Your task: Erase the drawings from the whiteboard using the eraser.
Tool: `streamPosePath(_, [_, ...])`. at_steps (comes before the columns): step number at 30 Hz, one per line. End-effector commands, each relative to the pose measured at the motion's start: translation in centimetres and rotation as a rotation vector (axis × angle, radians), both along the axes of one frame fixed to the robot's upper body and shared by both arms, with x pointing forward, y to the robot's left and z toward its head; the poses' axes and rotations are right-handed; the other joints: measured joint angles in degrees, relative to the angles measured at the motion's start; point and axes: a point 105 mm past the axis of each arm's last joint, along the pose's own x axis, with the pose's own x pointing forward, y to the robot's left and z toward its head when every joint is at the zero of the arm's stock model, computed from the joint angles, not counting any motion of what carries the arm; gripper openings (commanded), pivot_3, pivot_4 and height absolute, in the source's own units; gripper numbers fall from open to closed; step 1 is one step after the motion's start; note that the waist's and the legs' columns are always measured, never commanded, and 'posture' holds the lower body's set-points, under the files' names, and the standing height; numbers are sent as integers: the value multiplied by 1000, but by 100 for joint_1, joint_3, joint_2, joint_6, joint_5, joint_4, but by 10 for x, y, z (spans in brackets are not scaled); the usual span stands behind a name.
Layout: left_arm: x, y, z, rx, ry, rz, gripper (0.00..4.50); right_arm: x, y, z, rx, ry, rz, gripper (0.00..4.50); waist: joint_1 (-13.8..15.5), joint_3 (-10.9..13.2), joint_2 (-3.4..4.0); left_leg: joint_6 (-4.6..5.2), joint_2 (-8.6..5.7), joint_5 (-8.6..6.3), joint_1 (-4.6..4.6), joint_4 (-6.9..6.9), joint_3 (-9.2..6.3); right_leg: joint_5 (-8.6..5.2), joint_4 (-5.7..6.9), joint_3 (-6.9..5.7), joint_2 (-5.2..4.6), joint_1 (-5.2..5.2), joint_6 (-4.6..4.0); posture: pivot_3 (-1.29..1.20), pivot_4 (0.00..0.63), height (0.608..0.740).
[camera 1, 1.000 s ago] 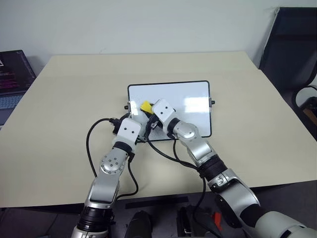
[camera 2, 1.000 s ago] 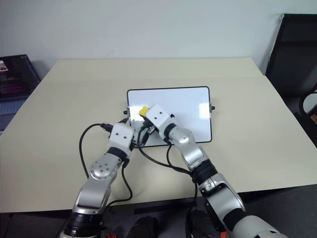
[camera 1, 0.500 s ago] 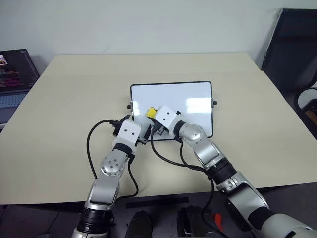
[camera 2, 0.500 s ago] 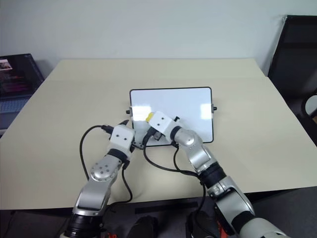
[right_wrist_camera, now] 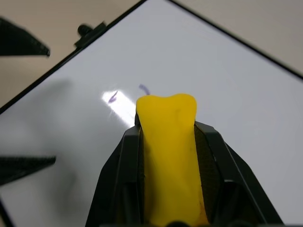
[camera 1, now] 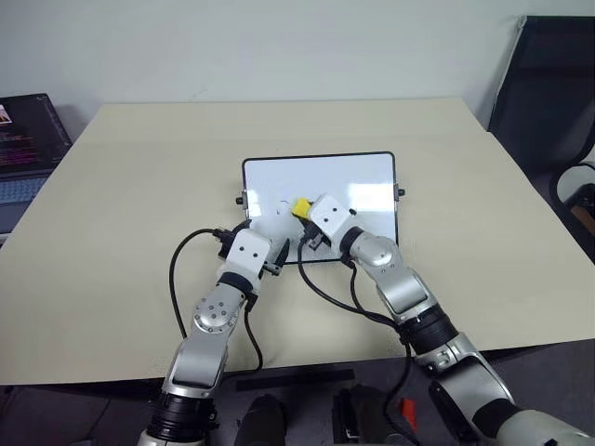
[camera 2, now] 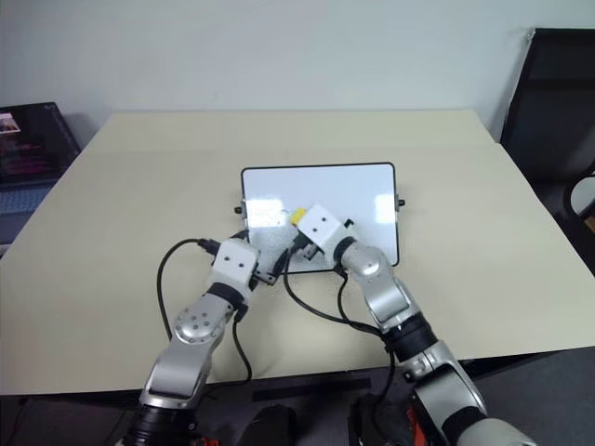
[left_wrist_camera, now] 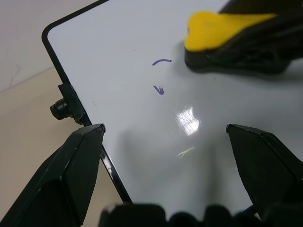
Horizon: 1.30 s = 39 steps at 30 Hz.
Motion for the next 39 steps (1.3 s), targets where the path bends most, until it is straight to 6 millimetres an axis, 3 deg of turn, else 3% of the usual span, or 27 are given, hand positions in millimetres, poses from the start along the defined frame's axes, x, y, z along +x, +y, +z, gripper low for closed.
streamPosePath(1, [-2, -5, 14, -5, -60, -20, 4500, -1, 11, 12, 28, -40, 22, 1118, 1, 0, 0, 0, 1, 0, -2, -1, -1, 0, -2, 1, 0, -1, 0, 0, 150, 740])
streamPosePath(12, [-3, -2, 15, -6, -61, -1, 4500, 5, 24, -7, -51, -13, 23, 1118, -19, 0, 0, 0, 2, 0, 7, 2, 0, 0, 6, 0, 0, 2, 0, 0, 150, 740])
streamPosePath(24, [-5, -5, 13, -10, -60, -12, 4500, 2, 44, -5, -49, -17, 48, 1118, -26, 0, 0, 0, 3, 0, 13, 2, 5, 0, 14, 4, 1, 3, 0, 0, 150, 740])
streamPosePath(30, [-4, -5, 14, -11, -61, -9, 4500, 5, 23, -14, -82, 0, 11, 1118, -14, 0, 0, 0, 2, 0, 10, 2, 4, 0, 11, 3, 1, 3, 0, 0, 150, 740])
streamPosePath(33, [-4, -5, 13, -18, -59, -5, 4500, 3, 0, -33, -117, 55, -23, 1118, 9, -1, -1, 0, 1, 0, 7, 2, 3, 0, 7, 3, 0, 3, 0, 0, 150, 740])
streamPosePath(39, [-4, -6, 13, -20, -57, -6, 4500, -5, -26, -50, -161, 91, -53, 1118, 20, -3, -2, 0, -2, 0, 18, 7, -1, 1, 8, 0, -1, 15, 1, 0, 150, 740])
